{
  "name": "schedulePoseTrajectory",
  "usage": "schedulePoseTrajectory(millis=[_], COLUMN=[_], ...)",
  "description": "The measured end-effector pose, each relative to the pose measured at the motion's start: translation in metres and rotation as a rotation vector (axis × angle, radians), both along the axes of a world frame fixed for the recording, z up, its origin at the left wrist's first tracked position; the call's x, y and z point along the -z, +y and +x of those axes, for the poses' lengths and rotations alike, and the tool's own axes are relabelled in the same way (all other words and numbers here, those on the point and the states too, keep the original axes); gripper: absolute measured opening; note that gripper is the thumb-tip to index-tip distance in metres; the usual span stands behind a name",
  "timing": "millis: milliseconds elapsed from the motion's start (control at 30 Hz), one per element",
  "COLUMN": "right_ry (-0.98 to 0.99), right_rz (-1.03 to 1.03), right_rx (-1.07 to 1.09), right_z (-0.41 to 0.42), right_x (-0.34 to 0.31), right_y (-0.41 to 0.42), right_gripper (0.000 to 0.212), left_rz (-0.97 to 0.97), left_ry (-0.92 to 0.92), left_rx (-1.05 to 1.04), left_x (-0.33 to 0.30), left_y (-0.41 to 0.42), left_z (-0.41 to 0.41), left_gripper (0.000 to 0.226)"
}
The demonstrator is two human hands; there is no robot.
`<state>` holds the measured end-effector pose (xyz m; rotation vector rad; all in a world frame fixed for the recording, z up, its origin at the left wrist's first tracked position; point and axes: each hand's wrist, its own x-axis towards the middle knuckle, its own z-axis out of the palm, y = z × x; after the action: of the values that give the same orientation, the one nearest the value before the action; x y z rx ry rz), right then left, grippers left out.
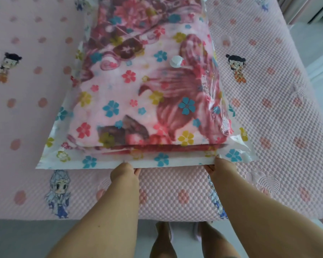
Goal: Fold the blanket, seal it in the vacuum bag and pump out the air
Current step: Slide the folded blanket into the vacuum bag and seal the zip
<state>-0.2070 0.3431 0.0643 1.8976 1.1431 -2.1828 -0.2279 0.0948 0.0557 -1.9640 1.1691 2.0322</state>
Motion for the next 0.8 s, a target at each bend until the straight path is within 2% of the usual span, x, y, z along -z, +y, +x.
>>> schedulePoseTrajectory(millis=[200,467,633,767,800], right_ry=[-0.049,-0.105,-0.139,-0.254,-0.276], right_rz=[0.008,-0.016,-0.019,-0.030,-0.002], right_rx=[0.014,0.035,0.030,0.028,-0.004], right_z=[0.016,0.016,0.023,0.018,0.016], right_x=[-0.002,0.004,0.011,0.012,0.010], right_y=[-0.001,0.002,0.007,0.014,0.014], right_gripper=[0.035,0.033,0.023,0.011,0.016], left_rz=[0.038,0.060,0.041,-0.029,-0.094], left_ry=[-0.059,-0.094,-0.108,-0.207,-0.221], left_rx=[0.031,0.055,0.119,0.355,0.449], left_x=[-0.002,0.003,0.007,0.002,-0.002], left_y=[-0.005,-0.010,-0.012,-0.018,-0.018], left_z=[0.012,0.013,0.024,0.025,0.022], left_gripper=[0.009,0.038,0.035,0.021,0.022])
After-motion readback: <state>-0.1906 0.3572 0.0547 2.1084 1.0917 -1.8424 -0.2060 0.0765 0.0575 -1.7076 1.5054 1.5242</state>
